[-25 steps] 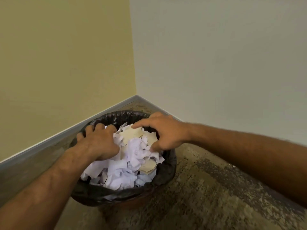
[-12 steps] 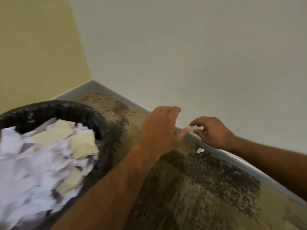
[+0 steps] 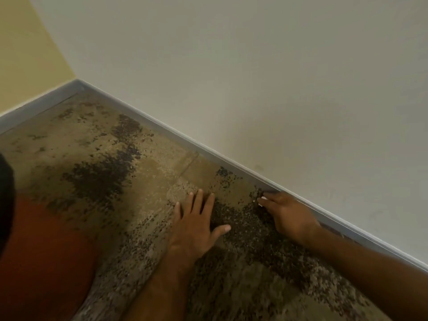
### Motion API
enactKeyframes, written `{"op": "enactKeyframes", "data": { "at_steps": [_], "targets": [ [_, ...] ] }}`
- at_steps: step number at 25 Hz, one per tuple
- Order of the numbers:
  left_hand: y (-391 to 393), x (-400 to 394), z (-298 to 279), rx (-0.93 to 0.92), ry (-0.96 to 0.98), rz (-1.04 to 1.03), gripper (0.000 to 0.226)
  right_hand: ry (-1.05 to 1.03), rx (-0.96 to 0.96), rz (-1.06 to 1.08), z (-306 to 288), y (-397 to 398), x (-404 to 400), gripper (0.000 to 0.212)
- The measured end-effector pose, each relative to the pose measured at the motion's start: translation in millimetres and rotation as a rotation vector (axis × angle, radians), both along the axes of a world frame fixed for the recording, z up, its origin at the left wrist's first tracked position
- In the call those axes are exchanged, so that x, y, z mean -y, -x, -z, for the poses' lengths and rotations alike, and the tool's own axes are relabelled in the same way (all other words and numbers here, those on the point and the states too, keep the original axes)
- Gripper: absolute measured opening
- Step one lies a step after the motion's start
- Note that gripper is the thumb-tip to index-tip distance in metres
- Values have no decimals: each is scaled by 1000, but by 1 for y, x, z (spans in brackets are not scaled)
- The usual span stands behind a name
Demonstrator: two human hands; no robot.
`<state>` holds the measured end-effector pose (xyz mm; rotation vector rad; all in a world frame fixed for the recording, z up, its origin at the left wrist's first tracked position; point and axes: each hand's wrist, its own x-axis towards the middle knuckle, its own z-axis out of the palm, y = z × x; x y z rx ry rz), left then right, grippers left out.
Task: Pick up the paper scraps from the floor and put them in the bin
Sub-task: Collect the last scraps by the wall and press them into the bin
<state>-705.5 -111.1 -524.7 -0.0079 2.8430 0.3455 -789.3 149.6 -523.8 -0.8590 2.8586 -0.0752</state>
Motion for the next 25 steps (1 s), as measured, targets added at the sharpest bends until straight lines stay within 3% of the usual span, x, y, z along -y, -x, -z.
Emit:
{"op": "enactKeyframes", "data": {
  "at_steps": [5, 8, 13, 18, 25],
  "targets": [
    [-10, -5, 17, -52, 52, -27, 89, -6, -77, -67, 6, 15, 4, 40],
    [-7, -1, 12, 31, 62, 8, 92, -18, -24, -88, -6, 16, 8, 32],
    [-11, 12, -19, 105, 49, 19, 106, 262, -28, -37, -46, 3, 33, 18],
    [-22, 21, -89, -90, 28, -1, 101, 538, -190, -64, -137, -12, 92, 12],
    [-36, 52, -253, -410, -18, -88, 75, 789, -382, -113, -319, -41, 175, 11]
  ]
}}
